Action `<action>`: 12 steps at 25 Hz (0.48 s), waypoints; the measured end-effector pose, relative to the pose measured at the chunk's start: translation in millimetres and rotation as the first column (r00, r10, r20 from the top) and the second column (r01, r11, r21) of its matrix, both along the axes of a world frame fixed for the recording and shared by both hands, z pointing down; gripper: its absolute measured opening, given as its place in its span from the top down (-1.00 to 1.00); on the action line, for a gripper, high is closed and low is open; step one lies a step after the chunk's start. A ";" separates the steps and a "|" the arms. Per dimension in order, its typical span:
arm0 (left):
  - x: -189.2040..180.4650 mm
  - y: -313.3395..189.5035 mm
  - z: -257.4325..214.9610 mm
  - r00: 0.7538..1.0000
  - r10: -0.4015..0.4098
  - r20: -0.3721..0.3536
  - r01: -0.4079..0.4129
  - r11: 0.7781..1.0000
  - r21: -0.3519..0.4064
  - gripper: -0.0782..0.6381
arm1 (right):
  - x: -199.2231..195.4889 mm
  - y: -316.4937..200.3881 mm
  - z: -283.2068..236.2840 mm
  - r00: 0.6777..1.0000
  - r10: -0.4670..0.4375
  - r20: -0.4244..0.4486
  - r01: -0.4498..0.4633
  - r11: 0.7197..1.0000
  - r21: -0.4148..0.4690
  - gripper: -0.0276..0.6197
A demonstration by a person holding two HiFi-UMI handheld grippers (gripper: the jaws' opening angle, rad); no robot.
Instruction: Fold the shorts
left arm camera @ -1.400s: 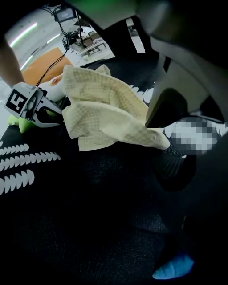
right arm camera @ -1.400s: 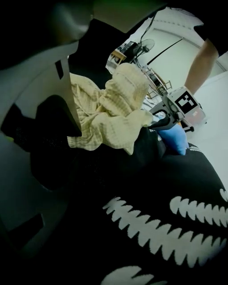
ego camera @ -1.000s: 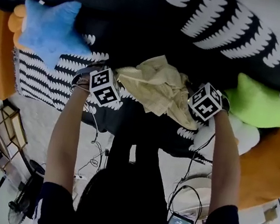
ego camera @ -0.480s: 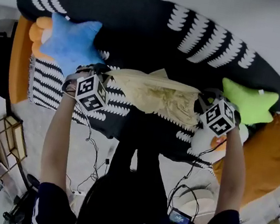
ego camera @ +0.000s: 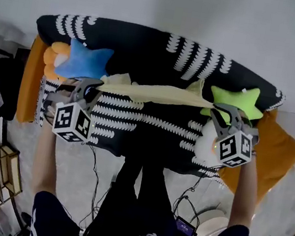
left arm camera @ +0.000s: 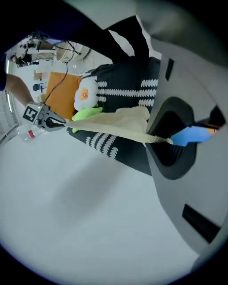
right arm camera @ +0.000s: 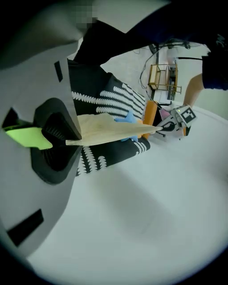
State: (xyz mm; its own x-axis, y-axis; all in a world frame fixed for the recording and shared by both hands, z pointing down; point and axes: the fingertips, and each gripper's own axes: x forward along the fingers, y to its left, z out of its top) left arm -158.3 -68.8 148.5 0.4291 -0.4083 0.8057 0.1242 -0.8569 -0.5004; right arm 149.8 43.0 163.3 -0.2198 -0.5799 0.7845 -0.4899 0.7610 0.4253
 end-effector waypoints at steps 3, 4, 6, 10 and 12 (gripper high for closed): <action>-19.1 62.1 6.5 0.998 0.058 0.029 -0.054 0.991 -0.124 0.74 | -19.4 52.6 16.5 0.997 -0.020 -0.070 0.018 0.999 -0.035 0.77; -24.9 86.8 21.8 0.996 0.079 0.043 -0.069 0.979 -0.191 0.74 | -24.8 74.3 33.6 0.996 -0.021 -0.084 0.014 0.997 -0.075 0.77; -37.1 137.3 65.0 0.991 0.114 0.067 -0.085 0.939 -0.332 0.74 | -35.2 120.0 78.9 0.994 -0.021 -0.108 0.002 0.985 -0.175 0.76; -68.2 235.5 162.7 0.966 0.208 0.152 -0.086 0.817 -0.571 0.74 | -66.3 212.0 173.7 0.993 -0.016 -0.120 -0.027 0.936 -0.351 0.76; -80.1 275.5 200.8 0.956 0.236 0.175 -0.064 0.748 -0.660 0.74 | -79.1 255.6 215.3 0.991 -0.030 -0.134 -0.030 0.907 -0.421 0.76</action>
State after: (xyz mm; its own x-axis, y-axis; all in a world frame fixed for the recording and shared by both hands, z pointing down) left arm -238.4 206.7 349.3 0.2054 0.2956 0.9330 0.3174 -0.9219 0.2222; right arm 70.7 298.6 378.6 -0.0953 -0.1893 0.9773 -0.4510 0.8834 0.1271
